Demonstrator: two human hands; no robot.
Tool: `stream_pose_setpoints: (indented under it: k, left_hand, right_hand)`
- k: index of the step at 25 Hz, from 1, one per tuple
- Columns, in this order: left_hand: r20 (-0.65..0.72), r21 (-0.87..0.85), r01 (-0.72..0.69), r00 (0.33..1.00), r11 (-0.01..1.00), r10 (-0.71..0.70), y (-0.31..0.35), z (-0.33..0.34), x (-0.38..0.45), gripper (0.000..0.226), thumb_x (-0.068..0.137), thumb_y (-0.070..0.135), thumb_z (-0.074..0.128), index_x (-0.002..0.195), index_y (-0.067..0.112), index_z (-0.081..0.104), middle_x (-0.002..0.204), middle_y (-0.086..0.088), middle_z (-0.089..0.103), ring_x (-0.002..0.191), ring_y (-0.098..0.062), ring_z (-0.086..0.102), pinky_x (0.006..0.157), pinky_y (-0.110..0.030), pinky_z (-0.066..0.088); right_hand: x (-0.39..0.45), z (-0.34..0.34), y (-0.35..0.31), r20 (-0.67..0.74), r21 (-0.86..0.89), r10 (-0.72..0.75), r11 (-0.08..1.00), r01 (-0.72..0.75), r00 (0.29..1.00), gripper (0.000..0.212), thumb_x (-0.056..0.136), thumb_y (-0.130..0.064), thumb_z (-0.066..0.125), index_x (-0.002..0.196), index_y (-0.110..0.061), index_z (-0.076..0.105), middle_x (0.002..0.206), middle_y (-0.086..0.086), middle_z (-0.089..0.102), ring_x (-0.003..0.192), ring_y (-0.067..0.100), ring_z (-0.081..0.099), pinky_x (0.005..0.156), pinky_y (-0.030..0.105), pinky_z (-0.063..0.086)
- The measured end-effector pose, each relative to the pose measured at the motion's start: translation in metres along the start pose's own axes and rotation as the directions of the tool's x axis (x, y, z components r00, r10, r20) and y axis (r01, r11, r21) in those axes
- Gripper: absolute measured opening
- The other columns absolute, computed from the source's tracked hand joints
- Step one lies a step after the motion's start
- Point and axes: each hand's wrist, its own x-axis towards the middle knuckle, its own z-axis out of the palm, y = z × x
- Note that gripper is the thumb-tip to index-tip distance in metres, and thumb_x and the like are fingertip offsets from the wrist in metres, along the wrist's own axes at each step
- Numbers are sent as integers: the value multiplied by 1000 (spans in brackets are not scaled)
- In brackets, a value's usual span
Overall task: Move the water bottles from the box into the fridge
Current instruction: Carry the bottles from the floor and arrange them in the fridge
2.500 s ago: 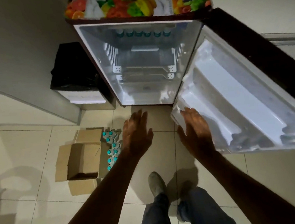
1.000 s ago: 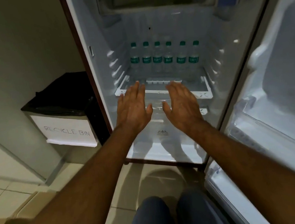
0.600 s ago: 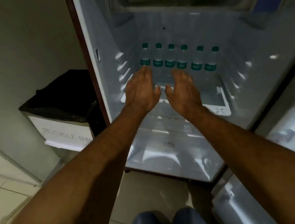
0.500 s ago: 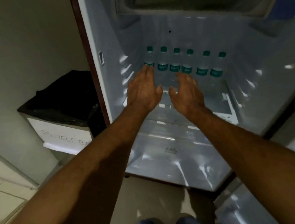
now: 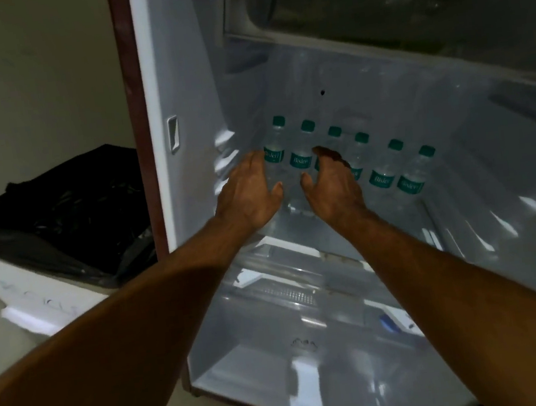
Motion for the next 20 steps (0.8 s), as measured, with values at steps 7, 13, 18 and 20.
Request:
stream_pose_setpoints:
  k: [7, 13, 18, 20]
  left_hand:
    - [-77, -118, 35, 996, 992, -44, -7, 27, 55, 54, 91, 24, 66, 139, 9, 45, 130, -11, 57, 117, -26, 57, 96, -34, 51]
    - [-91, -243, 115, 986, 963, -141, -11, 57, 97, 46, 91, 27, 69, 131, 15, 51, 125, -8, 61, 116, -26, 61, 94, -36, 53]
    - [-7, -235, 233, 970, 944, -241, -14, 81, 129, 68, 91, 34, 69, 148, 15, 37, 144, -9, 50, 130, -26, 52, 110, -40, 44]
    - [-17, -193, 232, 971, 953, -240, -15, 85, 139, 80, 94, 35, 65, 157, 13, 20, 158, -11, 34, 143, -27, 37, 117, -36, 32]
  right_hand:
    - [76, 4, 16, -24, -142, -33, 989, 29, 999, 57, 104, -33, 49, 157, -21, 30, 161, 7, 32, 147, 25, 29, 120, 38, 28]
    - [121, 6, 32, 35, -256, -142, 956, 146, 989, 58, 105, -32, 48, 158, -20, 29, 162, 8, 31, 152, 27, 20, 126, 40, 16]
    - [143, 13, 36, 92, -352, -172, 916, 194, 981, 58, 104, -40, 48, 157, -22, 31, 159, 9, 38, 151, 30, 25, 126, 43, 16]
    - [148, 17, 36, 126, -391, -192, 892, 227, 973, 56, 104, -42, 46, 155, -22, 34, 154, 10, 45, 147, 30, 33, 125, 45, 16]
